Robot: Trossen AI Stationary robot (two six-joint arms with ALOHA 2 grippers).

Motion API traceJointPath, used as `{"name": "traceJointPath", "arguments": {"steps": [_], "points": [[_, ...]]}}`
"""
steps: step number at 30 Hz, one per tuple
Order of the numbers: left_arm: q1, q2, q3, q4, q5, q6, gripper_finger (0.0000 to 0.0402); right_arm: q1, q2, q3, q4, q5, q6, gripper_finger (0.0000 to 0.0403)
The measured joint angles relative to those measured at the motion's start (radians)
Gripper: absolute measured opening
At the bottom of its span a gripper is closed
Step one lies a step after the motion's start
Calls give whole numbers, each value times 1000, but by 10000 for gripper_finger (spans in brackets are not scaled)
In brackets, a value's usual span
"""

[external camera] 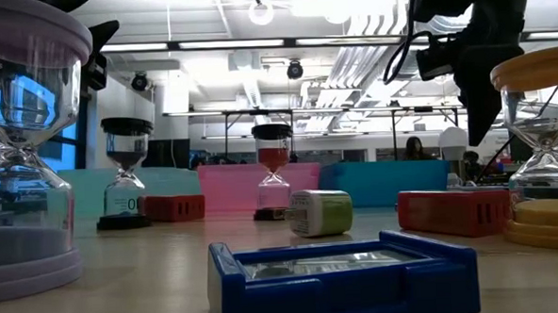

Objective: Pick & Place Office items
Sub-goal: Put the top white charger adapter into the blue bin

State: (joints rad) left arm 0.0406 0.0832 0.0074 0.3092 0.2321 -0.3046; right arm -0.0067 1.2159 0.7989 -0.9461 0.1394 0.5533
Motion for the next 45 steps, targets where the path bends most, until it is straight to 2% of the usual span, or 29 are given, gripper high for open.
{"name": "traceJointPath", "arguments": {"steps": [3,11,17,22,40,45], "points": [[0,0,0,0,0,0,203,0,0,-19,24,-8,7,394],[0,0,0,0,0,-24,203,12,1,-32,27,-6,63,359],[0,0,0,0,0,-30,203,26,15,-32,68,81,52,358],[0,0,0,0,0,-30,203,21,51,-32,67,37,55,357],[0,0,0,-3,0,-53,203,-1,283,-32,145,39,48,356],[0,0,0,-3,0,-56,203,-37,327,-63,213,-59,27,356]]}}
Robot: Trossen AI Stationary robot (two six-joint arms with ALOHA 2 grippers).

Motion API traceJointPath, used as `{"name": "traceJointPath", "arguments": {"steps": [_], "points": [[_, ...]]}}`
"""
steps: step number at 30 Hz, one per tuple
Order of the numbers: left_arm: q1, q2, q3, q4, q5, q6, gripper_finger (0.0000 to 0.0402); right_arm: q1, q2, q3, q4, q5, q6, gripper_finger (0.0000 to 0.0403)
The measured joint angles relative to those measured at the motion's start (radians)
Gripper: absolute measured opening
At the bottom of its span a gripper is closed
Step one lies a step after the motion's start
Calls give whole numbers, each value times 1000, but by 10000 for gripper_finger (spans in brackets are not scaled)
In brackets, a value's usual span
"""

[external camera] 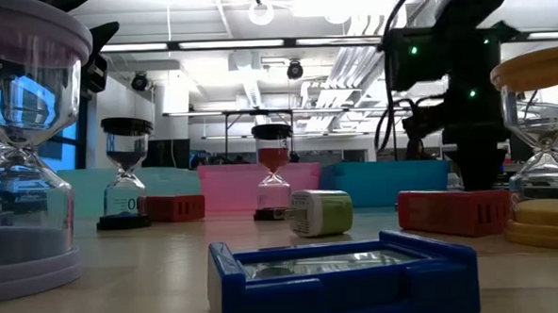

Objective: Pick & Place Office items
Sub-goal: Put the top white charger adapter into the blue bin

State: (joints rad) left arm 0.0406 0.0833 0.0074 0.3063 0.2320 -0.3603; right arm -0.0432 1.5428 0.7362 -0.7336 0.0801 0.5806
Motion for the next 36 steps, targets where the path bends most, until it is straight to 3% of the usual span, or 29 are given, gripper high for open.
{"name": "traceJointPath", "arguments": {"steps": [6,14,21,25,31,36], "points": [[0,0,0,0,0,0,203,-18,16,-41,56,-38,-19,330],[0,0,0,0,0,0,203,-14,5,-45,58,-40,-8,195],[0,0,0,0,0,0,203,29,-1,-39,28,-4,-23,195],[0,0,0,0,0,1,203,78,-44,-8,-88,26,-28,195],[0,0,0,1,-3,1,203,147,-161,72,-260,86,6,195],[0,0,0,1,-28,52,203,179,-242,146,-272,141,-39,195]]}}
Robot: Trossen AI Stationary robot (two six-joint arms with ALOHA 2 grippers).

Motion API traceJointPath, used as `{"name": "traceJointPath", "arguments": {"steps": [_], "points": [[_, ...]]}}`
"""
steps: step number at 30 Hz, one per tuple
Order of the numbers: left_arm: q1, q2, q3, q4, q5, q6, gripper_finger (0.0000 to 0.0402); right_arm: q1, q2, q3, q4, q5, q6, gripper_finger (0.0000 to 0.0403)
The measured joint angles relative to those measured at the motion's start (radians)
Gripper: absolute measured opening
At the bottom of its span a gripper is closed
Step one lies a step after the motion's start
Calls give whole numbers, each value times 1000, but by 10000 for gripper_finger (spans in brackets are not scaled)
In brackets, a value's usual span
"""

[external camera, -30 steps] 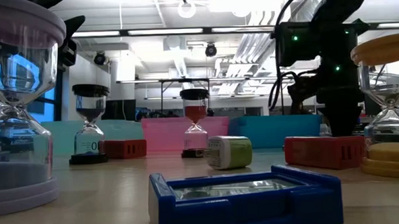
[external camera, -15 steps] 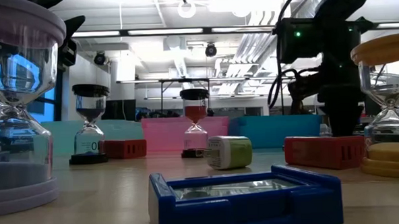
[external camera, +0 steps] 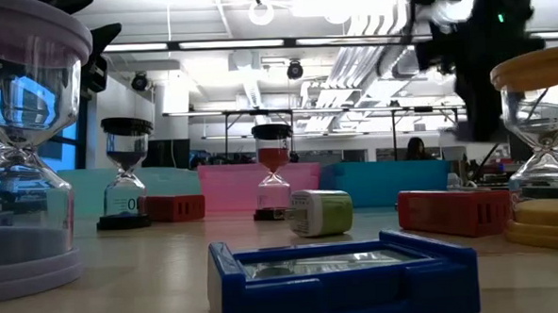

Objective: Pick & Place Office items
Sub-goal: Put the top white charger adapter into the blue bin

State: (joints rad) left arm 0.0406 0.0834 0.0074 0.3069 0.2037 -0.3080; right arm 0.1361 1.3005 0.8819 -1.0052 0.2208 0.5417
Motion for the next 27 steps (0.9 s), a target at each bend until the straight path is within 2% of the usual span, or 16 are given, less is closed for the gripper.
{"name": "traceJointPath", "arguments": {"steps": [6,12,14,19,27], "points": [[0,0,0,2,-36,73,203,-117,-12,152,-29,6,-157,195],[0,0,0,17,-83,121,203,-320,42,309,-23,-26,-341,195],[0,0,0,16,-82,146,203,-393,72,346,-11,-69,-404,195],[0,0,0,21,-82,210,203,-562,165,370,89,-187,-534,195],[0,0,0,23,-82,116,203,-734,362,370,234,-251,-573,195]]}}
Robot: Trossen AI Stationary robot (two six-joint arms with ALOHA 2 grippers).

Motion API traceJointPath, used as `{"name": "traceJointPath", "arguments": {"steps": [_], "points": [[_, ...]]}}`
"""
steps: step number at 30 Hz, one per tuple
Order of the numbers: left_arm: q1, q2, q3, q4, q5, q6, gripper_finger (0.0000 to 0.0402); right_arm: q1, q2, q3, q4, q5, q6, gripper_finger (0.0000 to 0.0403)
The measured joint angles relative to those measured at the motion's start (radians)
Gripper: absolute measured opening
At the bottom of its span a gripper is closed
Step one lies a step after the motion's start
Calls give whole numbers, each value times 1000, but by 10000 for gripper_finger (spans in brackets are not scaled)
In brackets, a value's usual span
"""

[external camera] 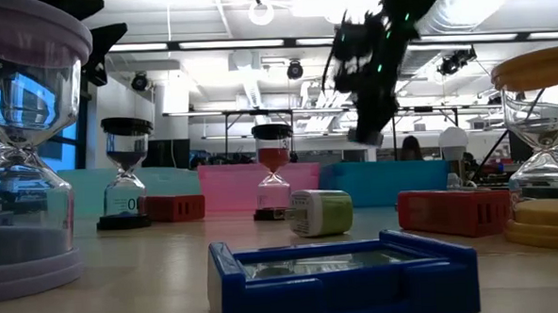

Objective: Pick & Place Office items
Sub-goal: Put the top white charger adapter into the blue bin, then put the green hourglass into the green bin

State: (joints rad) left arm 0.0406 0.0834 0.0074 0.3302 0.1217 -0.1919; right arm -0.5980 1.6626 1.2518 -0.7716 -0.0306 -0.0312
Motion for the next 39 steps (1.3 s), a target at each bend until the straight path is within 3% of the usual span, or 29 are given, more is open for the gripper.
{"name": "traceJointPath", "arguments": {"steps": [14,26,33,39], "points": [[0,0,0,0,15,-56,203,-59,219,0,200,-21,152,212],[0,0,0,-1,151,-56,203,-43,211,0,236,33,228,310],[0,0,0,-1,158,-56,203,-40,113,78,145,101,220,314],[0,0,0,-1,170,-75,203,35,-81,112,23,48,264,309]]}}
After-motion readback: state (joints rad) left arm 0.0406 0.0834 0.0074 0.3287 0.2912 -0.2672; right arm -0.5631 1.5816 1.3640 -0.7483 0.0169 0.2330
